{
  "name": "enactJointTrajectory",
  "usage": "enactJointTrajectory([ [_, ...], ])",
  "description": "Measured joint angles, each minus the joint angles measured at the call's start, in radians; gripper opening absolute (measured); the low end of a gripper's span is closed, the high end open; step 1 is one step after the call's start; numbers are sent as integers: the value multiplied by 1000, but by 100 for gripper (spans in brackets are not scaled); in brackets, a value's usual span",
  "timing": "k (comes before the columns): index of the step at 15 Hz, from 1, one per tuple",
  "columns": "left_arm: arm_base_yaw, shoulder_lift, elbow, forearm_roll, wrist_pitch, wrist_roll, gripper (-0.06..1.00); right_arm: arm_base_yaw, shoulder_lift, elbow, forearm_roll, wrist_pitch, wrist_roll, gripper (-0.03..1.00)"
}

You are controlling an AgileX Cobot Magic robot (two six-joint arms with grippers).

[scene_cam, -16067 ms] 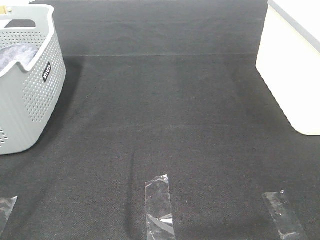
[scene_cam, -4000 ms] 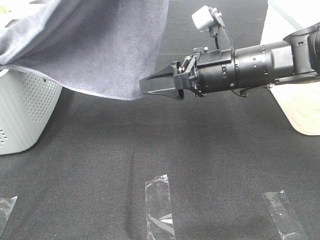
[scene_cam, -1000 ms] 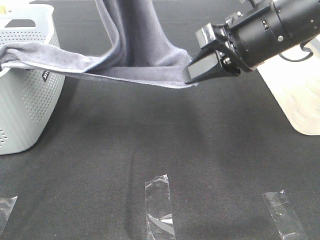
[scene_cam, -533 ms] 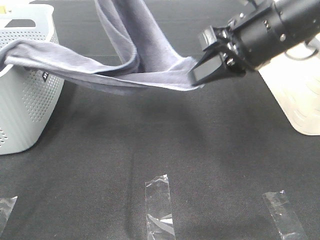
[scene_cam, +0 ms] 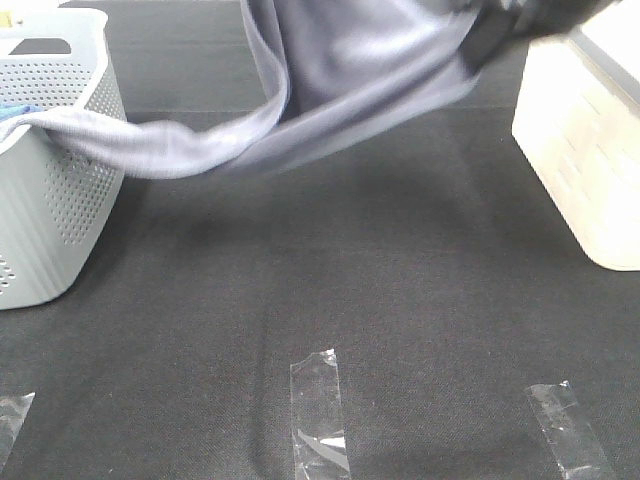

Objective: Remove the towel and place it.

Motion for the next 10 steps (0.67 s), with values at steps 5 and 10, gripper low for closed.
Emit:
enactJointTrajectory([
  [5,0,-18,-165,-28,-66,0,0,0,0,-301,-225,79,85,0],
  [10,0,-18,-375,-43,-39,0,0,0,0,-577,-302,145,86,0],
])
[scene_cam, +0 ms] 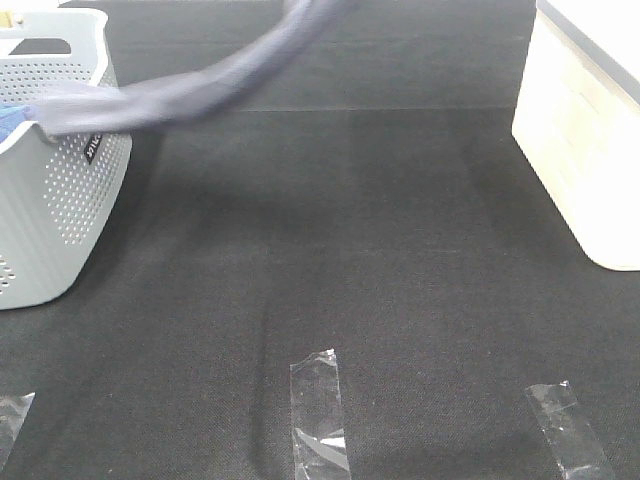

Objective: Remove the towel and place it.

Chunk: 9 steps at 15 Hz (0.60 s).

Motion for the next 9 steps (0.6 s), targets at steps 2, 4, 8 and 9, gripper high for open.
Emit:
enactJointTrajectory([
  [2,0,0,-61,0,4,16,0,0,-1,-71,-12,6,0,0],
  [4,0,0,-105,-1,12,27,0,0,-1,-128,-17,6,0,0],
  [8,0,4,-121,6,135,31,0,0,3,-125,-22,87,0,0],
  [9,0,4,-121,6,135,31,0,0,3,-125,-22,87,0,0],
])
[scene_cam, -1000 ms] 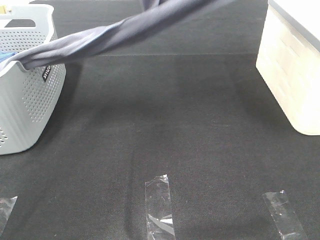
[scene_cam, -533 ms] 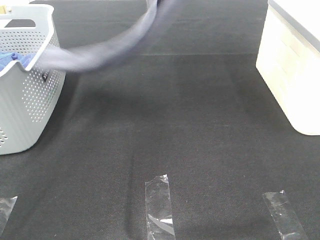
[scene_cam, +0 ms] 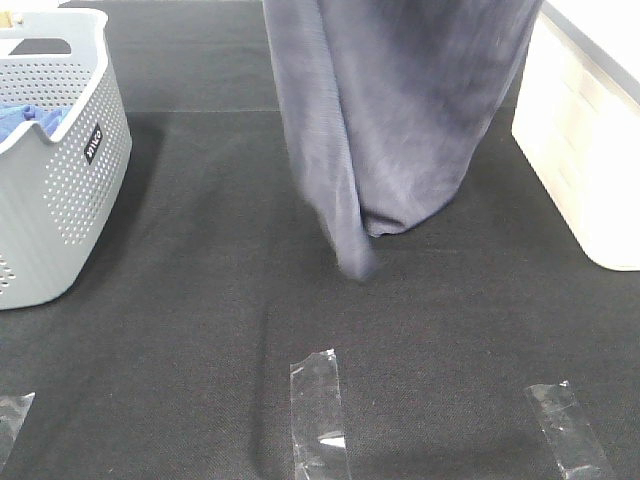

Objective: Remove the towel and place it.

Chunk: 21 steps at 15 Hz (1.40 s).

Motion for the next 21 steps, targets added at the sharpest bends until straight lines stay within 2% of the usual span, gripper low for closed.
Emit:
enactJointTrajectory([
  [1,0,25,0,38,94,16,0,0,3,17,-1,17,3,0],
  [4,0,122,0,112,254,22,0,0,54,69,-20,47,33,0],
  [6,0,190,0,130,287,22,0,0,119,89,-41,50,63,0],
  [9,0,293,0,170,267,22,0,0,248,90,-43,24,90,0],
  [12,42,381,0,193,128,-20,0,0,376,91,-80,-112,103,0],
  [17,182,415,-11,206,-268,-80,0,0,457,40,-213,-505,104,0],
  [18,209,415,-48,206,-438,-82,0,0,457,-59,-278,-599,104,0],
  [19,209,415,-48,206,-438,-82,0,0,457,-59,-278,-599,104,0],
  [21,221,415,-103,208,-628,-82,0,0,457,-188,-341,-647,104,0],
])
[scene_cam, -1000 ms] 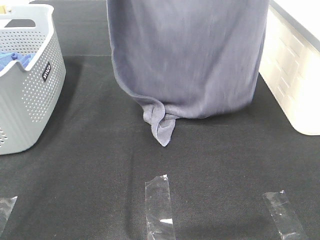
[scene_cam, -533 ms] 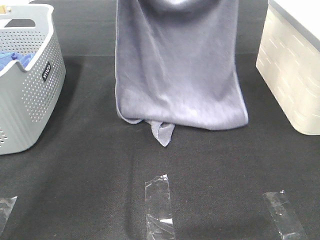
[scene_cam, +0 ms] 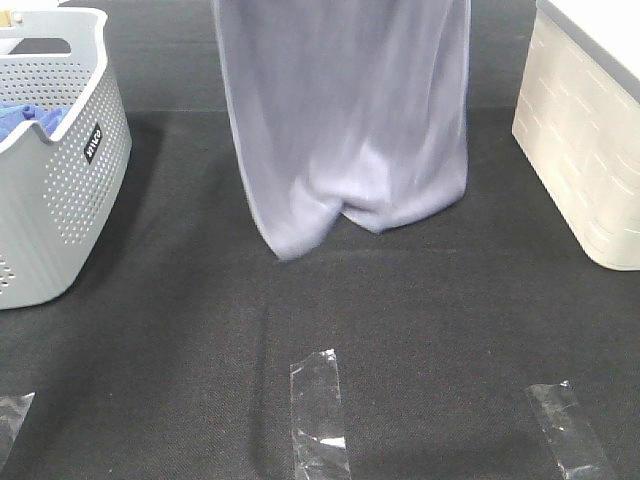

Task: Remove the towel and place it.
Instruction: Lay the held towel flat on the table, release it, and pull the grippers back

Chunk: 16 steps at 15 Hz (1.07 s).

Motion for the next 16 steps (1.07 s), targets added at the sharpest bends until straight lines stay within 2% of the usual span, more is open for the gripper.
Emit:
enactJointTrajectory([
  [2,3,3,-81,34,-143,0,0,0,-1,-113,-12,-37,0,0],
  [4,3,-4,-131,83,-182,0,0,0,-5,-159,-12,-42,0,0],
  [5,3,-6,-135,98,-168,0,0,0,-5,-162,-12,-26,0,0],
  [7,3,-1,-137,102,-51,0,0,0,-5,-136,-13,31,0,0],
  [8,3,1,-129,79,37,0,0,0,-5,-113,-12,64,0,0],
  [11,-3,5,-122,-96,425,0,0,0,-3,-32,65,222,0,0],
  [12,-7,5,-122,-141,557,0,0,0,-1,0,133,332,0,0],
  [13,-13,6,-122,-172,698,0,0,0,-1,9,159,372,0,0],
  [14,-17,10,-122,-206,860,1,0,0,0,32,215,479,0,0],
  [15,-17,12,-122,-244,982,17,0,0,0,46,254,577,0,0],
  [16,-17,12,-122,-273,1036,21,0,0,0,53,274,633,0,0],
])
